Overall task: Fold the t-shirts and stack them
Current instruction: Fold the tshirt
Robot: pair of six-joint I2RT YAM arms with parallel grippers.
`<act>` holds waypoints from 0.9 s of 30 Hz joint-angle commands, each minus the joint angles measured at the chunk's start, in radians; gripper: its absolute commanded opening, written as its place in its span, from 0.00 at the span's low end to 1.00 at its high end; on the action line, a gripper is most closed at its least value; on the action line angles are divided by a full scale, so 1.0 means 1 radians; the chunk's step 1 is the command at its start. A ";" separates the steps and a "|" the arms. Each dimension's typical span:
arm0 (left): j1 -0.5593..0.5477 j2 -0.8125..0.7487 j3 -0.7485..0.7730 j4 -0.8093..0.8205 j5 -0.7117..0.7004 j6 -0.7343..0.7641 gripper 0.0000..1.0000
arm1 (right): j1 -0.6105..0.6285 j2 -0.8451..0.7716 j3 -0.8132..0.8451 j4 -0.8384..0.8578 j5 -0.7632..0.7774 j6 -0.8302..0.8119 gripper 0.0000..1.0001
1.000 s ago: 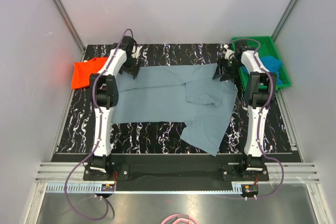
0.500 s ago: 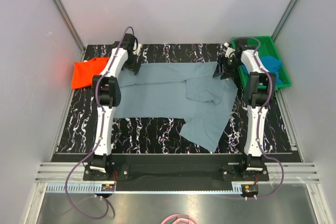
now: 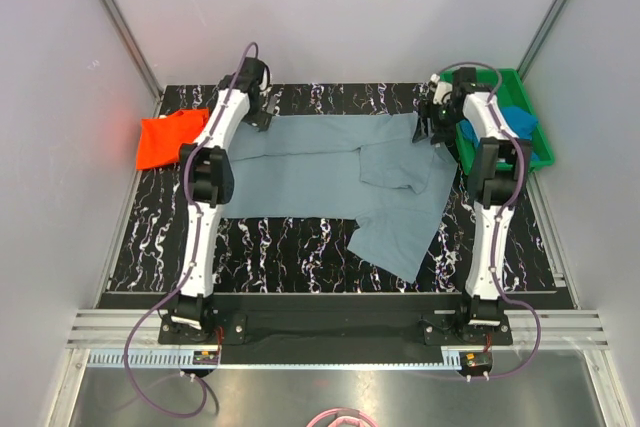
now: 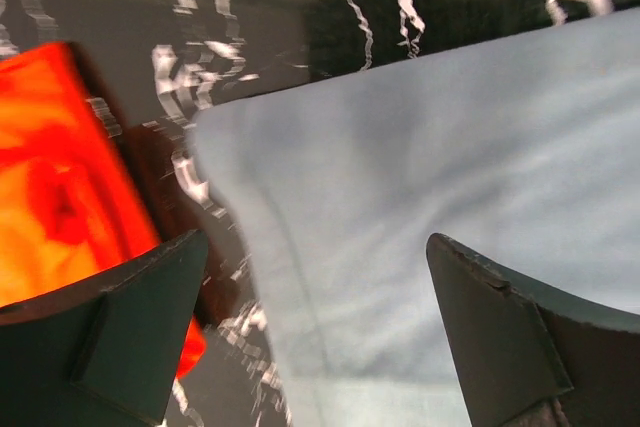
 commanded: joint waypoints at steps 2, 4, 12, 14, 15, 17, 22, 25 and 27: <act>-0.024 -0.402 -0.050 0.050 0.044 -0.037 0.99 | -0.011 -0.340 -0.134 0.105 0.033 -0.080 0.71; -0.033 -0.553 -0.349 0.120 0.148 -0.015 0.99 | -0.002 -0.486 -0.226 0.130 0.002 -0.159 0.71; -0.157 -1.120 -1.222 0.328 0.167 0.138 0.99 | 0.039 -0.842 -0.728 -0.108 -0.177 -0.477 0.69; -0.164 -1.144 -1.256 0.268 0.164 0.076 0.99 | 0.039 -0.871 -0.820 -0.151 -0.197 -0.465 0.68; -0.164 -1.158 -1.312 0.268 0.170 0.075 0.99 | 0.065 -0.890 -0.842 -0.163 -0.207 -0.438 0.67; -0.164 -1.199 -1.370 0.280 0.172 0.073 0.99 | 0.070 -0.904 -0.900 -0.189 -0.246 -0.407 0.66; -0.168 -1.174 -1.473 0.222 0.160 0.058 0.97 | 0.189 -1.000 -1.032 -0.174 -0.176 -0.419 0.60; -0.176 -1.148 -1.524 0.196 0.138 0.061 0.94 | 0.288 -1.111 -1.116 -0.153 -0.099 -0.495 0.59; -0.176 -1.166 -1.550 0.191 0.141 0.071 0.93 | 0.320 -1.196 -1.153 -0.157 -0.084 -0.549 0.59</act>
